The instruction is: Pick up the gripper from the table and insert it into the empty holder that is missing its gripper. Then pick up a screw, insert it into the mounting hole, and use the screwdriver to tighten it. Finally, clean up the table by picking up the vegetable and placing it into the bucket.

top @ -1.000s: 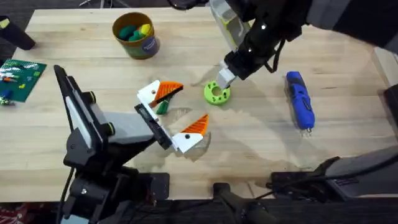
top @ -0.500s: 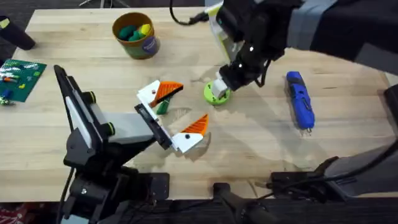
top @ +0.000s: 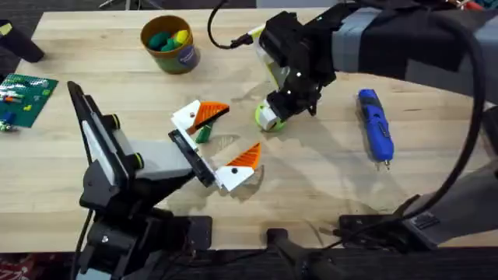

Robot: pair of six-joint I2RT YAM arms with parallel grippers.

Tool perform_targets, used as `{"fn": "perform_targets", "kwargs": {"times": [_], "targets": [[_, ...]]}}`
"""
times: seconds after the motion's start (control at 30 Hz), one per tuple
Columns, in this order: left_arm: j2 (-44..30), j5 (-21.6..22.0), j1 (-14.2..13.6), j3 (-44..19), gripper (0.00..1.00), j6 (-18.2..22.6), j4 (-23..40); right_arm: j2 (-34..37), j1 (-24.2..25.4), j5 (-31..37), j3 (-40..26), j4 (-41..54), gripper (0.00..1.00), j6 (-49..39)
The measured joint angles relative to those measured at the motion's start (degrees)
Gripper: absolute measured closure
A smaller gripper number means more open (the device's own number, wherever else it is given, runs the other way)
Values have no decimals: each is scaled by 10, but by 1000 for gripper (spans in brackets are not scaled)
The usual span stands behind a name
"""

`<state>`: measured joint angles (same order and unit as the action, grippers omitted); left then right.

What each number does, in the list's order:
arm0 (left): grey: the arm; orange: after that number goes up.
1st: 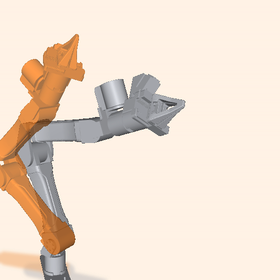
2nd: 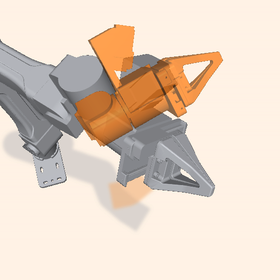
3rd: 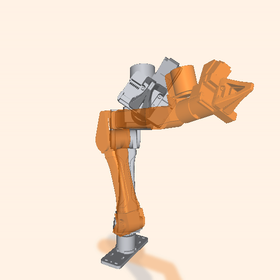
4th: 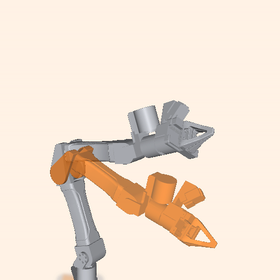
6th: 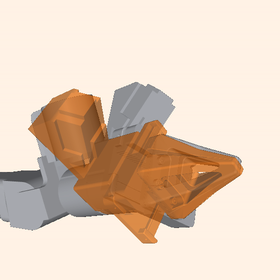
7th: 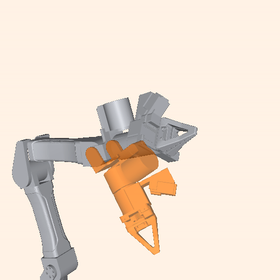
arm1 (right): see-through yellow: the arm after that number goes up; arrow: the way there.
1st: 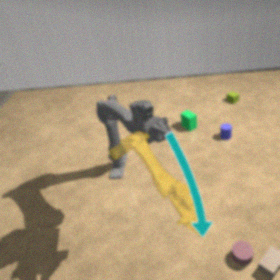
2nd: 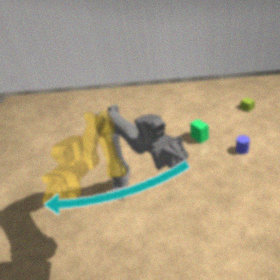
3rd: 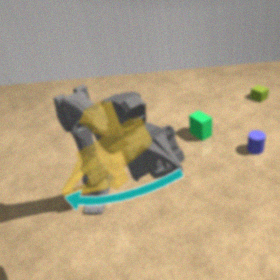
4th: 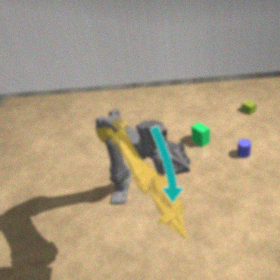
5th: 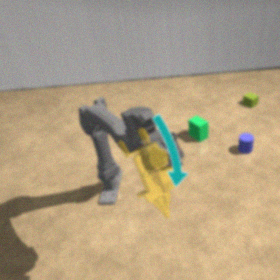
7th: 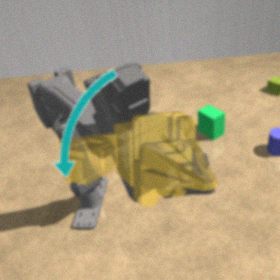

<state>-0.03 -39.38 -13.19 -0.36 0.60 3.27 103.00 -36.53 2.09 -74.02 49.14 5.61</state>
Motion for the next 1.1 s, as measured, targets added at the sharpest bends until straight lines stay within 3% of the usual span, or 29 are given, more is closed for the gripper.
{"fn": "perform_targets", "kwargs": {"times": [0.2, 0.47, 1.1], "targets": [[0, 0, 0, 0, 13, 0, 0, 0, 0, 0, 0, -1, 328, 0], [0, 0, 0, 0, 13, 0, 0, 0, 0, 0, 0, -3, 511, 3], [0, 0, 0, 0, 13, 0, 0, 0, -4, 0, 0, -2, 683, 4]]}}
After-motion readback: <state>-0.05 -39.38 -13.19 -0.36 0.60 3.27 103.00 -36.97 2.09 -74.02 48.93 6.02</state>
